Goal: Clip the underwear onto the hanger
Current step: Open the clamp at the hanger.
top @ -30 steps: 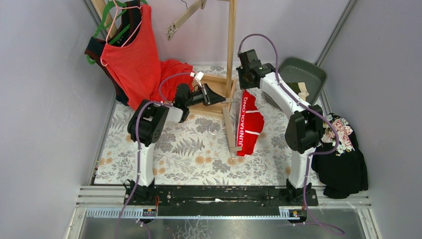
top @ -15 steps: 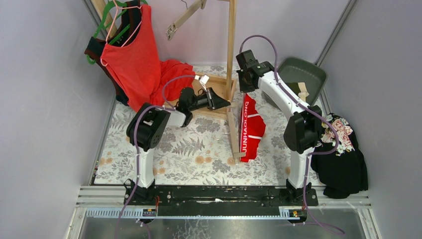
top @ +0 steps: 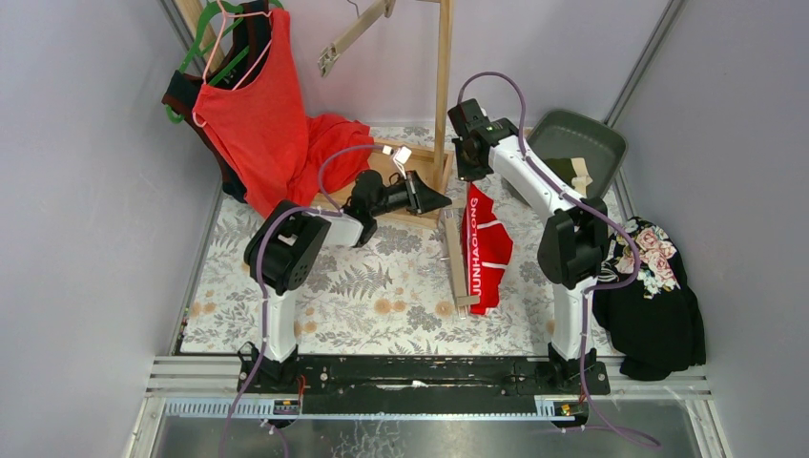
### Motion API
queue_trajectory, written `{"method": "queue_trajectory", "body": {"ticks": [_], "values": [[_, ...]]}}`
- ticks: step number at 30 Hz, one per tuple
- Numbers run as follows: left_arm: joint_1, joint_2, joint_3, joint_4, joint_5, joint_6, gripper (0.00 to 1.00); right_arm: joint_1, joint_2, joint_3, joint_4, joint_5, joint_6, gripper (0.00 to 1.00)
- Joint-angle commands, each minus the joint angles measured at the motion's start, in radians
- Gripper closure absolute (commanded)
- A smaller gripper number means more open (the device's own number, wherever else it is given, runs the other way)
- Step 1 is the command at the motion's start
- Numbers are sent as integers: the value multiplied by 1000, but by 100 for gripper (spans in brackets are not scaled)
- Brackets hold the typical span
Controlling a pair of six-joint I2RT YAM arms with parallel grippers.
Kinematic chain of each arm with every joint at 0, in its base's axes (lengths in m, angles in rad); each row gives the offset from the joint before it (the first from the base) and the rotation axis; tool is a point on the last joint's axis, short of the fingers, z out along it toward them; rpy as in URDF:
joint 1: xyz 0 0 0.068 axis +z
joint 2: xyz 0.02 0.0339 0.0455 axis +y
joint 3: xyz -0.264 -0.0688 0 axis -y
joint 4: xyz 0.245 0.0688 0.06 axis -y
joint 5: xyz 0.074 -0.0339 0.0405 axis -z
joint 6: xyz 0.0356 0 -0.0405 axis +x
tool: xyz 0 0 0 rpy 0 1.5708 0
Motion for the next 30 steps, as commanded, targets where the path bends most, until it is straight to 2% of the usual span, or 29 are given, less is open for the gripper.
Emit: {"method": "queue_trajectory", "body": {"ticks": [1, 18, 30], "values": [[-27, -28, 8, -48, 0, 53, 100, 10, -27, 25, 40, 43, 14, 100], [-59, -21, 39, -125, -33, 102, 100, 10, -21, 52, 38, 43, -1, 100], [-62, -31, -3, -25, -16, 72, 100, 10, -18, 65, 38, 54, -15, 100]]}}
